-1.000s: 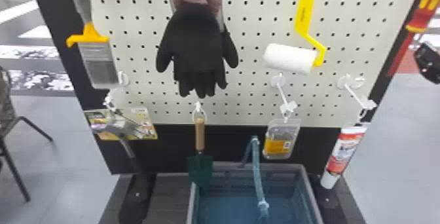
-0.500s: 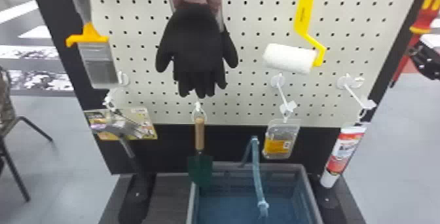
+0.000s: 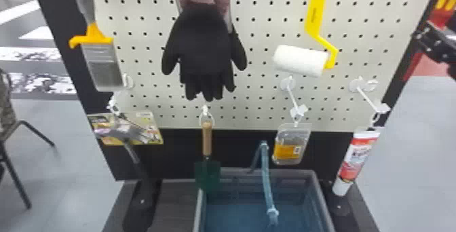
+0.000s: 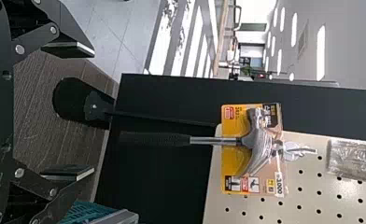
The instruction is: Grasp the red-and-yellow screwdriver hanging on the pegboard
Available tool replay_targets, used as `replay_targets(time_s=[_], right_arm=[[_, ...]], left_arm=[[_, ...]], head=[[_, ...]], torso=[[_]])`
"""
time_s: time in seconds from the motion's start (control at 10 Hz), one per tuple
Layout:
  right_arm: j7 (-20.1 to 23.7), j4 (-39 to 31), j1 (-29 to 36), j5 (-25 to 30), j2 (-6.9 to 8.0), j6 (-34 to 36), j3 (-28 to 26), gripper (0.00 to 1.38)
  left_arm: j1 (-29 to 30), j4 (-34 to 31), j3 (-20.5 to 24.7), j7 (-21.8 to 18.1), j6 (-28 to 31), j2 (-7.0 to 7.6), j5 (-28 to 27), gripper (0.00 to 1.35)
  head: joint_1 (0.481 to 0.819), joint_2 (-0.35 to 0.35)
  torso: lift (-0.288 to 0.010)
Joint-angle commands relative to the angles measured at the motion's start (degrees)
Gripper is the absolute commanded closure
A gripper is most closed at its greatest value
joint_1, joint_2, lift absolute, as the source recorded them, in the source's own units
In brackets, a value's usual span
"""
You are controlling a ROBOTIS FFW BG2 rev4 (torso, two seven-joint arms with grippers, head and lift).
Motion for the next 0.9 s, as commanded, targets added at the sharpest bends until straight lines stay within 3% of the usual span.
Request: replay_targets(time_s=[0.0, 0.3, 0.5, 0.8], right_arm=[[0.2, 2.9, -1.8, -4.6, -0.81, 0.0, 2.9, 0.12], [0.1, 3.9, -5.4, -7.2, -3.45, 0.7, 5.8, 0.12], [-1.6, 0.2, -6.8, -7.9, -5.56, 2.9, 6.2, 0.12], [-2.7, -0.9, -5.5, -8.3, -5.56, 4.2, 6.1, 0.15]], left_arm=[[-0.1, 0.0, 0.0, 0.0, 0.1, 0.0, -0.1, 0.4], [-0.1, 0.0, 0.0, 0.0, 0.2, 0.0, -0.1, 0.4], [-0.1, 0.0, 0.0, 0.0, 0.3, 0.0, -0.1, 0.4], [0.1, 0.0, 0.0, 0.0, 0.4, 0.09, -0.1, 0.4]], head=[[0.549, 0.0], [0.549, 0.0], [0.549, 0.0], [0.549, 0.0]], torso=[[-0.1], [-0.1], [-0.1], [-0.1]])
